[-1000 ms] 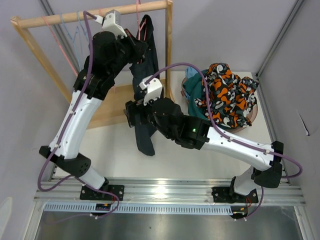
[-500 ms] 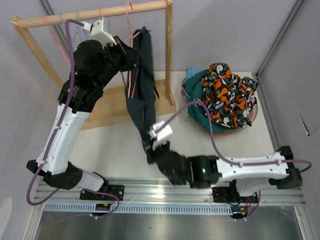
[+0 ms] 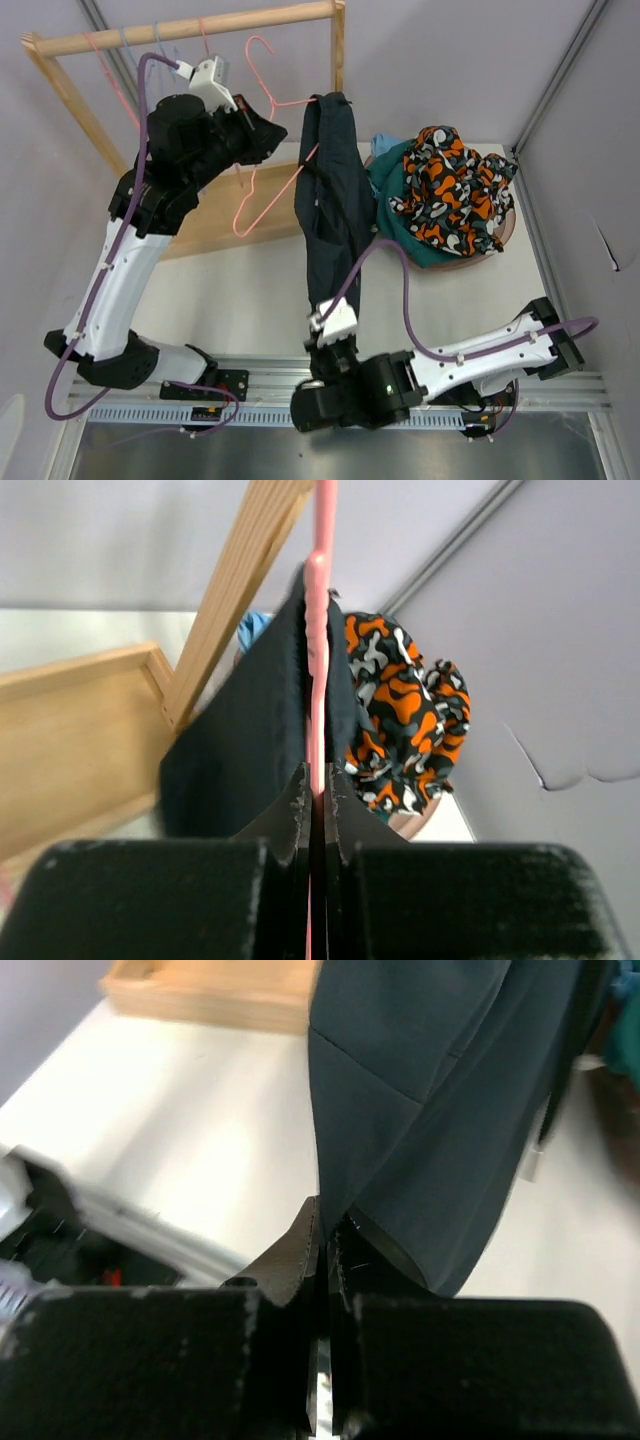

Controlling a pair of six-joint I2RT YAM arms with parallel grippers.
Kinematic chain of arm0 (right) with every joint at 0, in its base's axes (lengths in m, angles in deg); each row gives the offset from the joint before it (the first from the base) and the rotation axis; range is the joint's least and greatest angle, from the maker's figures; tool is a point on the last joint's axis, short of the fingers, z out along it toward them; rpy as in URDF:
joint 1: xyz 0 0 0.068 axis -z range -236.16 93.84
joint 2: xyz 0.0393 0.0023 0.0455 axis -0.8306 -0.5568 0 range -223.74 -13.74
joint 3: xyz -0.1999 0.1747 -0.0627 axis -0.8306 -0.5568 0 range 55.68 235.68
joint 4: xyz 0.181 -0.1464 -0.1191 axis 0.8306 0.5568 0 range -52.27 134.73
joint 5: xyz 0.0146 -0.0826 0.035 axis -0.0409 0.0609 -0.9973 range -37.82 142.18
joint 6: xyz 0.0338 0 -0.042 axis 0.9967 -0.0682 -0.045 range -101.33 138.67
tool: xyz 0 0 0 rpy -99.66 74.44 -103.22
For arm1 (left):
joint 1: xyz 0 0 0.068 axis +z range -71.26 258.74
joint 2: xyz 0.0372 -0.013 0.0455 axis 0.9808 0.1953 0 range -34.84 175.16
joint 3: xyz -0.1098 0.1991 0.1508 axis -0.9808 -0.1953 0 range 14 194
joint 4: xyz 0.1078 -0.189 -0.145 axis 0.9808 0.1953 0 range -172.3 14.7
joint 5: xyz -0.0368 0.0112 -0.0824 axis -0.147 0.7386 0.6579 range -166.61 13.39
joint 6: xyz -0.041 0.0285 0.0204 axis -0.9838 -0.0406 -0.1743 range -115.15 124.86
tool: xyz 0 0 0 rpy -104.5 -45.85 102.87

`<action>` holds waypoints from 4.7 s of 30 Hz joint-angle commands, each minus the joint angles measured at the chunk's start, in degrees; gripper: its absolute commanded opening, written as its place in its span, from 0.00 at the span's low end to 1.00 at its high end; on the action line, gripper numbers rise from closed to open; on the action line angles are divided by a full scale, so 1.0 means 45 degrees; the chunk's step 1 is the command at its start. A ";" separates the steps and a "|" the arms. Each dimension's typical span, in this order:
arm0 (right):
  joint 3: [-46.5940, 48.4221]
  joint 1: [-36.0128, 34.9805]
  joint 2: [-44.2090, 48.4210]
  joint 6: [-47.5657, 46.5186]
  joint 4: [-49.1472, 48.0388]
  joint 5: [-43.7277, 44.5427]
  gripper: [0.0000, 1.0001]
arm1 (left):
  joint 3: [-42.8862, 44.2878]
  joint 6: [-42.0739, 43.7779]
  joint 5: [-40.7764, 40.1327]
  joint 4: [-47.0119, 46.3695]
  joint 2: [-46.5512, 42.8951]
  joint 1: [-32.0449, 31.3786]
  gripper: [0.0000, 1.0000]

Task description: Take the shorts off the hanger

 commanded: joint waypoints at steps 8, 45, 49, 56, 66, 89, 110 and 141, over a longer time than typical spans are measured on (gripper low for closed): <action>0.1734 0.7544 0.3325 -1.1449 -0.9163 -0.4847 0.00 | -0.4814 -0.0590 0.1474 -0.0444 -0.5564 -0.0532 0.00; -0.3941 2.1672 0.3165 -0.6633 -1.1146 -1.3796 0.00 | -0.7931 0.0543 0.1554 -0.0400 -0.9032 -0.0551 0.00; -0.8583 2.1262 0.3502 -0.4229 -1.3427 -1.3951 0.00 | -0.6858 0.0777 0.1164 -0.0556 -0.7531 -0.0551 0.00; -1.1208 2.1027 0.0712 -0.2370 -1.5017 -1.4518 0.00 | -0.4555 0.1168 0.0423 -0.1181 -0.5151 -0.0532 0.00; -1.0409 1.9917 0.3300 -0.4067 -1.3032 -1.4326 0.99 | 0.2155 0.2380 -0.1474 -0.0072 0.0765 -0.0025 0.00; -0.8123 1.6730 1.3930 -0.4225 -0.3633 -1.2605 0.99 | 0.5723 0.2399 -0.3055 -0.1123 0.5286 0.1499 0.01; -0.6132 1.6730 1.3815 -0.5648 -0.3963 -1.3894 0.99 | 0.3596 0.2184 -0.1475 -0.1104 0.3728 0.1968 0.99; -0.5367 1.6769 1.4962 -0.6255 -0.2306 -1.5771 0.99 | -1.4236 0.2772 -0.2039 -0.2607 -1.6116 0.1968 0.99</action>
